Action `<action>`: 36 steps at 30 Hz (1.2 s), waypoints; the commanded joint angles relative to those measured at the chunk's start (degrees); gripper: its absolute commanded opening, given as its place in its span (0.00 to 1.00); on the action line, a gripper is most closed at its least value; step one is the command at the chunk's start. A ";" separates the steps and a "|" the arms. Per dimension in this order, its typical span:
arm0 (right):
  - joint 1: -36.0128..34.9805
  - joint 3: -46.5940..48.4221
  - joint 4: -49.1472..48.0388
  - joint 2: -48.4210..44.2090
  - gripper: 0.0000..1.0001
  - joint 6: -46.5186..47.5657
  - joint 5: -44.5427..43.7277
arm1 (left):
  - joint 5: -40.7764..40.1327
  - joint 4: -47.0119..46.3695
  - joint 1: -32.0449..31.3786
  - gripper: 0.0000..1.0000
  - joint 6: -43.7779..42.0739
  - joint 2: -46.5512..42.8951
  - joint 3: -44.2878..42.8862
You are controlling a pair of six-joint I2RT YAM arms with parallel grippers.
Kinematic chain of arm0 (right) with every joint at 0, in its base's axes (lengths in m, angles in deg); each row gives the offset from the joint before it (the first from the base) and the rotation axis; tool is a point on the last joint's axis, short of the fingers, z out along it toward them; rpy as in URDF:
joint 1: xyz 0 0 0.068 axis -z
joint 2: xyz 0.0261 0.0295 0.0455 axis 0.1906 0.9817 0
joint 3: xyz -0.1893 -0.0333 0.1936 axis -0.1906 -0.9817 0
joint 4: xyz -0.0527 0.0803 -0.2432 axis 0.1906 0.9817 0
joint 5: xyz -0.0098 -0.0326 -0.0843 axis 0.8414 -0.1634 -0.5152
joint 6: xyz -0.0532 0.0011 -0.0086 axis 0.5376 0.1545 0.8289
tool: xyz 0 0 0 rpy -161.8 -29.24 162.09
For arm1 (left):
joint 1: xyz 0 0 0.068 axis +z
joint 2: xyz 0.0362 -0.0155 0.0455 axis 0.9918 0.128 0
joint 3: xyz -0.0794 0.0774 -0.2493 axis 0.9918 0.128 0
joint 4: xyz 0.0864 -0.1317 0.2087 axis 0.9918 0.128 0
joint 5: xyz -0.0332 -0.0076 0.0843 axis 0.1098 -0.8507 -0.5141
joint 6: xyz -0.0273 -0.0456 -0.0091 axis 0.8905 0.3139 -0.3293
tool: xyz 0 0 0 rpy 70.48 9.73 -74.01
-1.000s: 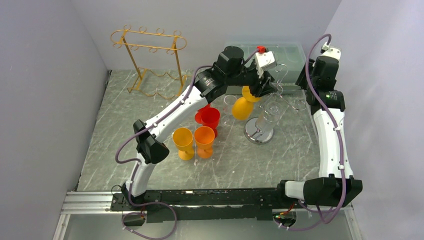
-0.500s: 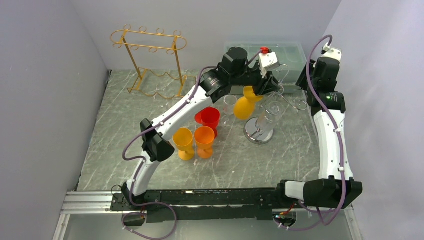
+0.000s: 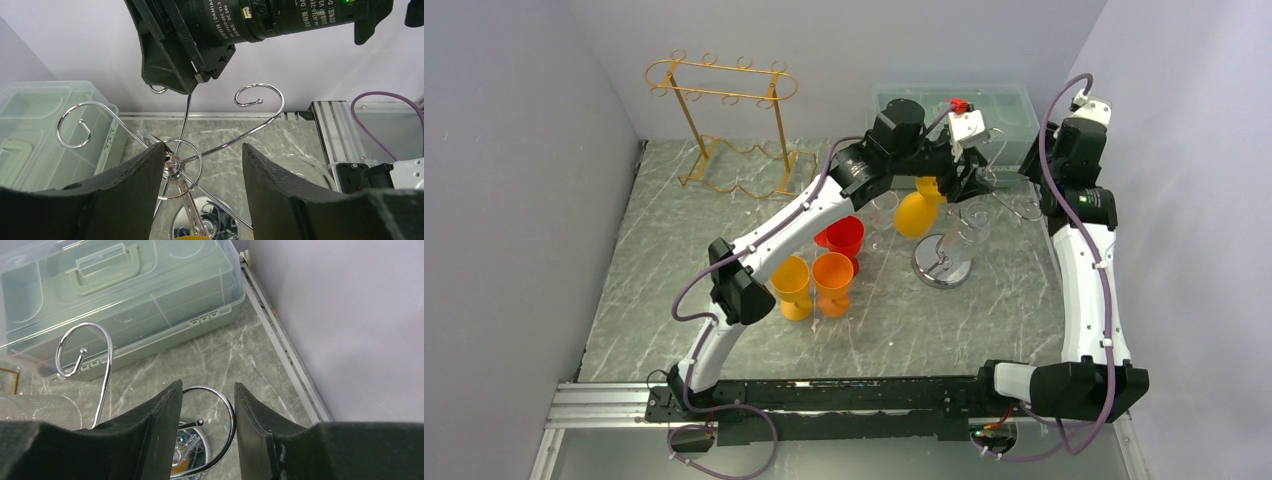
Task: Place the wine glass upside down on the wine glass rack
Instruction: Adjust the wine rack at the center of the board.
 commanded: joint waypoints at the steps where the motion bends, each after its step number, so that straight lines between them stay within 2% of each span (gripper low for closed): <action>1: 0.11 -0.54 -0.56 -1.70 0.44 -0.55 1.07 | 1.55 -2.59 -1.24 0.62 0.06 -1.88 1.91; 4: 0.11 -0.49 -0.56 -1.72 0.44 -0.64 1.47 | 0.68 -3.04 -1.31 0.53 -0.12 -1.40 1.63; 8: 0.13 -0.72 -0.47 -2.12 0.42 -1.02 2.47 | -1.33 -4.06 -1.33 0.29 -1.35 -0.65 0.87; 10: 0.11 -1.43 -0.63 -2.75 0.35 -1.08 2.94 | -3.52 -4.92 -1.34 0.22 -2.29 -0.79 1.20; 21: 0.11 -4.22 -0.91 -4.98 0.32 -2.57 5.17 | -9.20 -5.68 -0.50 0.17 -4.77 -1.17 2.10; 23: 0.11 -4.50 -1.07 -5.14 0.32 -2.74 5.35 | -9.27 -6.29 -0.28 0.19 -4.36 -2.30 3.56; 25: 0.11 -4.42 -1.02 -5.00 0.32 -2.79 5.53 | -9.16 -7.36 -0.08 0.27 -3.95 -3.89 5.83; 27: 0.11 -4.23 -0.83 -5.02 0.32 -2.92 5.64 | -9.39 -7.93 0.15 0.29 -4.37 -5.01 7.25; 28: 0.11 -4.31 -0.87 -5.09 0.32 -2.98 5.53 | -9.39 -7.80 0.47 0.33 -3.86 -5.25 7.28; 30: 0.11 -4.48 -1.10 -5.08 0.32 -2.78 5.05 | -8.71 -7.22 1.45 0.51 -1.84 -5.65 6.77; 31: 0.11 -4.20 -0.98 -4.81 0.32 -2.69 4.70 | -8.01 -6.81 1.75 0.57 -1.21 -6.02 6.55; 33: 0.17 -3.70 -0.66 -4.32 0.33 -2.73 4.62 | -5.52 -5.30 1.97 0.64 -1.33 -6.76 6.41; 36: 0.11 -3.95 -1.35 -4.19 0.33 -3.28 5.38 | -2.03 -3.69 1.87 0.70 -1.41 -7.16 5.86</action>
